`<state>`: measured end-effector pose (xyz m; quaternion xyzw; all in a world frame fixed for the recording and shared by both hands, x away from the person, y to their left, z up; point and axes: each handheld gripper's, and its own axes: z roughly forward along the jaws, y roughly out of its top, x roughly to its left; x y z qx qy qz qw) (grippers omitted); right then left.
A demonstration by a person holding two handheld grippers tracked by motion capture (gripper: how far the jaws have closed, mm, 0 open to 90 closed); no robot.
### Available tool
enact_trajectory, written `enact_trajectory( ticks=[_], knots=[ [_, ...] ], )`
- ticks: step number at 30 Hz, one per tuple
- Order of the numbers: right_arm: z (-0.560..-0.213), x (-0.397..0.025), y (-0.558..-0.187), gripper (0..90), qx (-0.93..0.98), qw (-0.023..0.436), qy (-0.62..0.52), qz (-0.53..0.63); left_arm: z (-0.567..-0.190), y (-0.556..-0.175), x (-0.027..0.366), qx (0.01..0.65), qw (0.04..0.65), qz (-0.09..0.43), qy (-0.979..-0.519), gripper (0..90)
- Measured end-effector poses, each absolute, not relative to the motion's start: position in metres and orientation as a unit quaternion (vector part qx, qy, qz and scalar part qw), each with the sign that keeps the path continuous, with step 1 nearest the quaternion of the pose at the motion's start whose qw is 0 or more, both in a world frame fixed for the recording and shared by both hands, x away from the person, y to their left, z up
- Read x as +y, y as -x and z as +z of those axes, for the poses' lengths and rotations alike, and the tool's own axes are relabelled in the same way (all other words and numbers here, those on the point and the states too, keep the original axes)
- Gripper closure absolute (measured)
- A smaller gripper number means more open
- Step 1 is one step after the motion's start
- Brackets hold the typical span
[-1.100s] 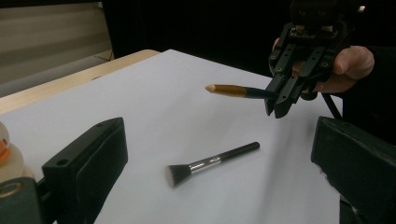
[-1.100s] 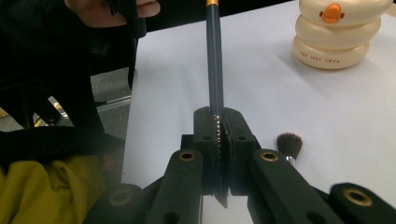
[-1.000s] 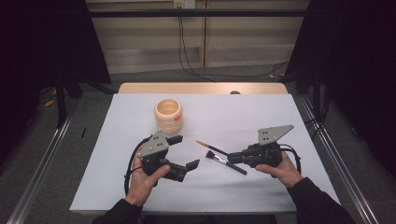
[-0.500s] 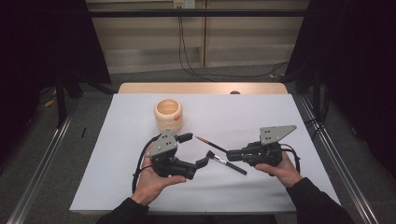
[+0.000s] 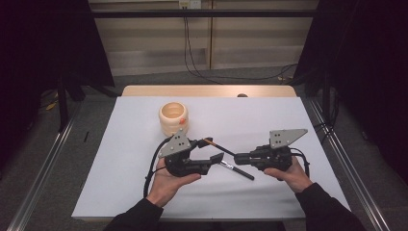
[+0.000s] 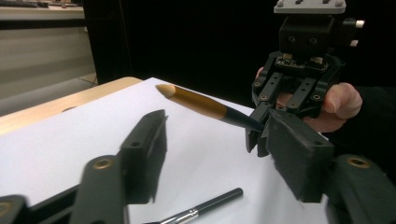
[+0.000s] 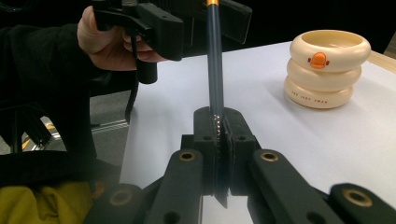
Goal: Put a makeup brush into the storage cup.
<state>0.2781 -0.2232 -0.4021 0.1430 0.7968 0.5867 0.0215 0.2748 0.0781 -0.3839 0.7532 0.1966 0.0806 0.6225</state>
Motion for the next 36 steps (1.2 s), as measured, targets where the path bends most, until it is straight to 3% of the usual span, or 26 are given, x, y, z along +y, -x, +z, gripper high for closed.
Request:
enact_trajectory(
  ticks=[16, 36],
  knots=[
    [-0.405, -0.219, -0.279, 85.1, 0.802, 0.015, -0.135, 0.582, -0.382, -0.276, 0.077, 0.197, 0.64, 0.038, -0.742, 68.7],
    [-0.41, -0.21, -0.278, 82.9, 0.813, 0.011, -0.12, 0.57, -0.373, -0.275, 0.075, 0.172, 0.652, -0.012, -0.738, 83.6]
  ],
)
